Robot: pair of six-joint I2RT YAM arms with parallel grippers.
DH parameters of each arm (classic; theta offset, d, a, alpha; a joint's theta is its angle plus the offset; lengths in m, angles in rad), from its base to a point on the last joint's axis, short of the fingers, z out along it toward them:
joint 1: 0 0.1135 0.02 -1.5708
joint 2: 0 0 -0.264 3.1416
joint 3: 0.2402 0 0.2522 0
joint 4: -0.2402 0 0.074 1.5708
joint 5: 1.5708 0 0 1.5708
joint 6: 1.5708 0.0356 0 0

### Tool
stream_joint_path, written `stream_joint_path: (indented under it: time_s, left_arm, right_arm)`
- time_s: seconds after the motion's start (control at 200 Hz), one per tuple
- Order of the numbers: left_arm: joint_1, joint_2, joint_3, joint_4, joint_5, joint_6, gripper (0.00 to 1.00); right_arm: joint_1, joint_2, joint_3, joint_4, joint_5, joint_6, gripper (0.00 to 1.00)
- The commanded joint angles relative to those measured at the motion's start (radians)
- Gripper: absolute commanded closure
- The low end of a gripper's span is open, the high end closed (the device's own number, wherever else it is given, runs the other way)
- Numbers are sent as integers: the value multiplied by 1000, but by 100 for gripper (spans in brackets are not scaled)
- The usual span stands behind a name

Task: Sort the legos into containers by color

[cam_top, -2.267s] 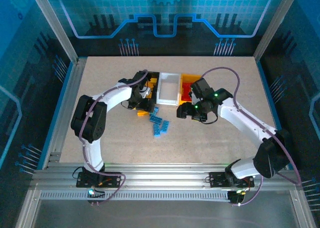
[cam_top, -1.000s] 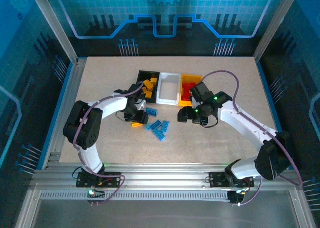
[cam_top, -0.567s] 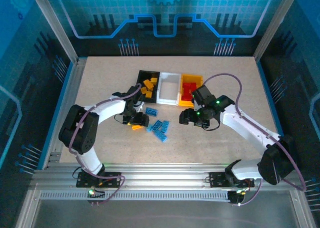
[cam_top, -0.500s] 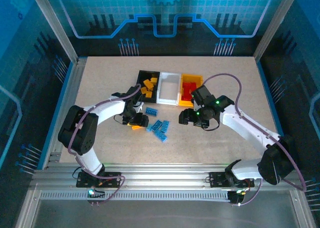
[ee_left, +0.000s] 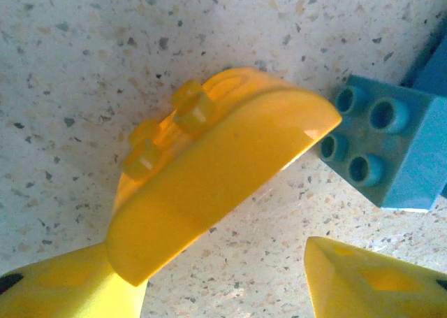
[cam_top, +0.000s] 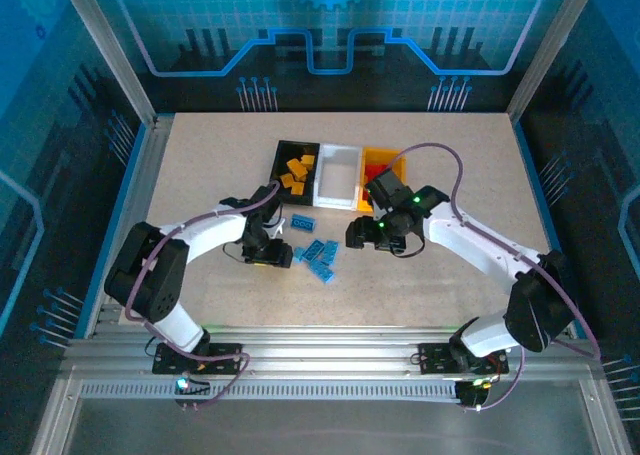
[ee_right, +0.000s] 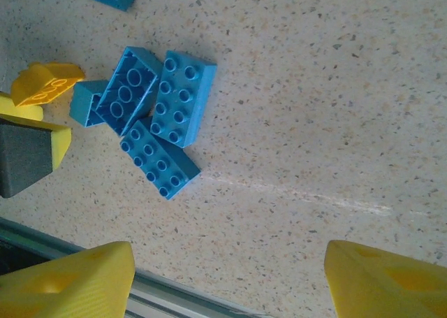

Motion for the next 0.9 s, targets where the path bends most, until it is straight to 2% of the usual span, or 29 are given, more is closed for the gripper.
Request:
stream_joint_path:
  time_s: [0.0,0.05,0.115,0.205,0.33,0.56,0.715,0.895]
  left_arm:
    - [-6,-27,-15,2,11,-14,40]
    - [-6,-21,-10,-10,-40,-15,40]
    - [-4,-10,4,-31,-115,-17,33]
    - [4,10,26,-40,-154,-6,31]
    - [5,63,77,-29,-169,35,31]
    - [4,151,149,4,-130,68,32]
    - [1,159,145,9,-118,71,39]
    - [-3,132,130,2,-114,55,55]
  right_arm:
    - [27,10,28,2,19,17,26]
    - [33,8,27,0,21,18,26]
    - [37,2,26,-4,25,20,26]
    - [39,-13,20,-15,33,18,26]
    - [39,-40,0,-24,45,20,26]
    - [38,-72,-15,-43,54,22,27]
    - [38,-80,-14,-53,61,14,26]
    - [38,-72,-22,-40,53,13,26]
